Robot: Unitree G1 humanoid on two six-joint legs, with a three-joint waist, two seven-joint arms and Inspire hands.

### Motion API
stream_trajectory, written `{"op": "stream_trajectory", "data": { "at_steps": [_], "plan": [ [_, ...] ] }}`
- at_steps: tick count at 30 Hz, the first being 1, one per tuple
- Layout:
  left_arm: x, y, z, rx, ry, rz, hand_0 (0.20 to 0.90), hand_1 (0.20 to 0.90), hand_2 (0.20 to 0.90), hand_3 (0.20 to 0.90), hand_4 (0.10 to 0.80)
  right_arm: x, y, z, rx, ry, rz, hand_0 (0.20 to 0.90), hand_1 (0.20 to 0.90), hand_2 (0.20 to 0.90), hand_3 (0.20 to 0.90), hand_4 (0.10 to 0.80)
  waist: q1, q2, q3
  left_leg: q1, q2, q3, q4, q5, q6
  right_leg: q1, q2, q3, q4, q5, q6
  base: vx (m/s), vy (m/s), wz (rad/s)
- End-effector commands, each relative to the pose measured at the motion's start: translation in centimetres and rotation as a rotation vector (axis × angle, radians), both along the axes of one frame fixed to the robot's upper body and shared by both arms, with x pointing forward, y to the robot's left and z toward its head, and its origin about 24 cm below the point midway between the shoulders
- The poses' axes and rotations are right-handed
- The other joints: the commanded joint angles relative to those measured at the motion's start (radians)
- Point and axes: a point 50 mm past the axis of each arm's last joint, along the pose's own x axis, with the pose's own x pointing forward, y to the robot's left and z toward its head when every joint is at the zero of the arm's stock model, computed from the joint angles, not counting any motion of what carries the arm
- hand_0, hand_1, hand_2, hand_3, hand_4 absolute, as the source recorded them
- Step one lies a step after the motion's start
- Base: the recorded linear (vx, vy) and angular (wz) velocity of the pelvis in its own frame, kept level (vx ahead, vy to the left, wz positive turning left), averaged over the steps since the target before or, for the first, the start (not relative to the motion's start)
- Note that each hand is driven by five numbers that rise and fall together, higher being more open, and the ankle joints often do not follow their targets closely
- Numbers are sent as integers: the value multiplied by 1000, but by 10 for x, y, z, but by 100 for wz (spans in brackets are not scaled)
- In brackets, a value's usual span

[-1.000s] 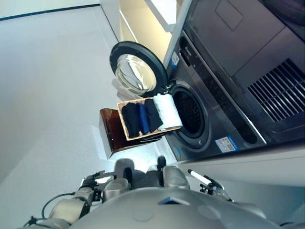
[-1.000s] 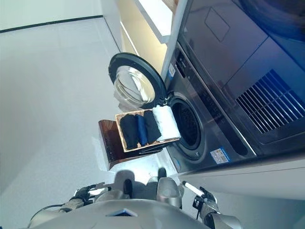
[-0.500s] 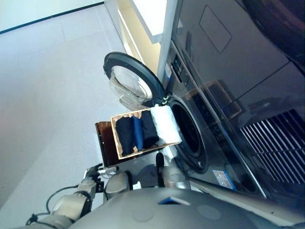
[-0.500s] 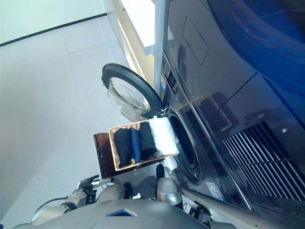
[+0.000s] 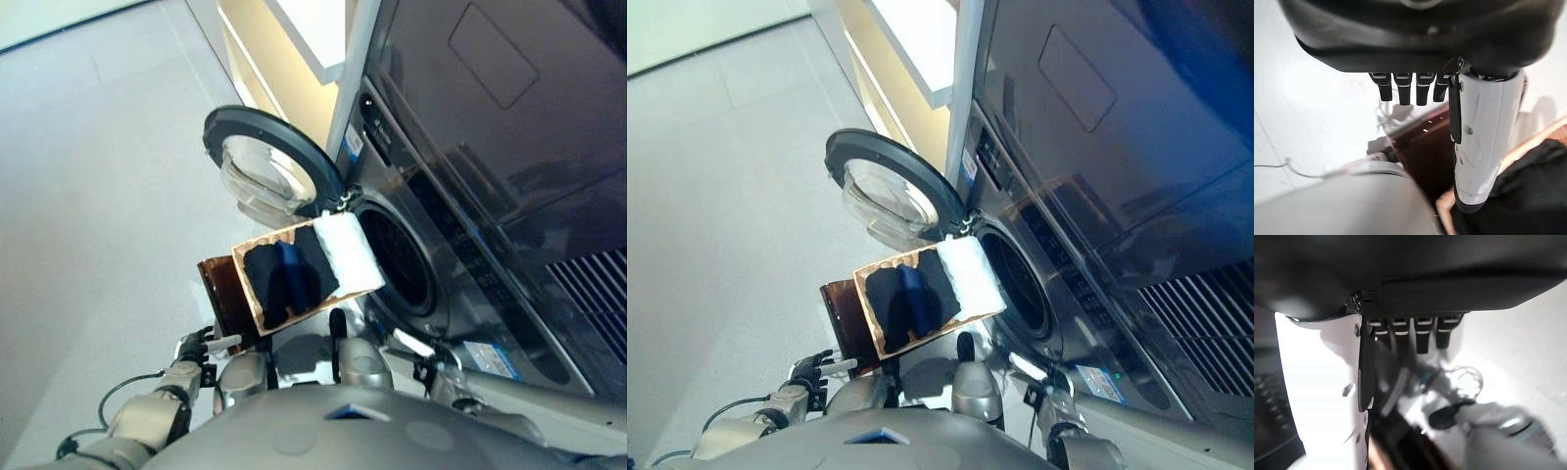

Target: Pick up the clothes and place them into the washing machine

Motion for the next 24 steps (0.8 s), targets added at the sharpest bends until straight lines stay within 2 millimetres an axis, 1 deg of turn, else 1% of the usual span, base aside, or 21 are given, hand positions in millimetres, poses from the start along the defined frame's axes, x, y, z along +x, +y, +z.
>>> {"op": "stream_trajectory", "data": {
  "at_steps": [1,3,4,6,7,10,13,15,16,19,21,24],
  "plan": [
    [15,10,7,56,-61,-4,900,900,900,900,800,53,-27,32,-170,-213,70,900,900,900,900,800,11,8,17,-48,37,-11,53,-10,-63,-28,1,35,136,-77,14,0,0,0],
    [14,13,7,66,-67,19,900,900,900,900,800,70,-24,45,-208,-298,138,900,900,900,900,800,15,0,15,-42,43,-10,44,-6,-67,-22,-5,25,123,-77,12,44,-19,12],
    [12,13,7,69,-64,19,900,900,900,900,800,74,-23,49,-228,-322,159,900,900,900,900,800,15,-3,13,-40,44,-9,39,-2,-69,-18,-7,18,115,-77,13,45,-22,6],
    [12,11,6,72,-67,21,900,900,900,900,800,90,-20,65,-284,-414,238,900,900,900,900,800,12,-9,10,-38,47,-10,31,6,-75,-13,-10,5,97,-77,16,26,-20,5],
    [12,10,6,73,-71,18,900,900,900,900,800,92,-21,70,-316,-425,265,900,900,900,900,800,12,-11,9,-38,49,-12,27,10,-77,-12,-12,-2,91,-78,17,13,-18,5],
    [13,5,5,73,-62,-14,900,900,900,900,800,111,-15,93,-435,-507,416,900,900,900,900,800,9,-17,2,-27,56,-19,12,15,-80,0,-15,-19,71,-79,22,13,-3,0],
    [8,1,3,69,-41,-43,900,900,900,900,800,118,-11,106,-506,-551,504,900,900,900,900,800,8,-23,-12,-1,55,-19,-5,13,-80,27,-20,-27,50,-77,29,59,10,2],
    [6,-1,2,68,-31,-51,900,900,900,900,800,118,-13,105,-553,-526,551,900,900,900,900,800,11,-24,-25,18,53,-19,-16,9,-79,44,-23,-29,39,-75,32,78,15,2],
    [6,-2,2,69,-31,-57,900,900,900,900,800,118,-14,102,-571,-497,565,900,900,900,900,800,15,-23,-29,24,52,-19,-19,7,-79,49,-26,-30,36,-74,34,72,17,1],
    [11,-2,3,70,-45,-62,900,900,900,900,800,125,-14,97,-565,-456,565,900,900,900,900,800,27,-19,-28,25,45,-27,-21,4,-78,58,-34,-38,28,-73,36,15,9,2],
    [14,-1,4,77,-51,-58,900,900,900,900,800,130,-12,96,-542,-451,556,900,900,900,900,800,34,-19,-20,14,43,-33,-17,4,-78,51,-37,-44,28,-72,35,-43,13,5],
    [20,0,5,84,-63,-45,900,900,900,900,800,133,-1,89,-485,-442,536,900,900,900,900,800,45,-19,1,-23,41,-45,-3,8,-76,27,-40,-51,36,-69,33,-84,21,9]
  ]
}}
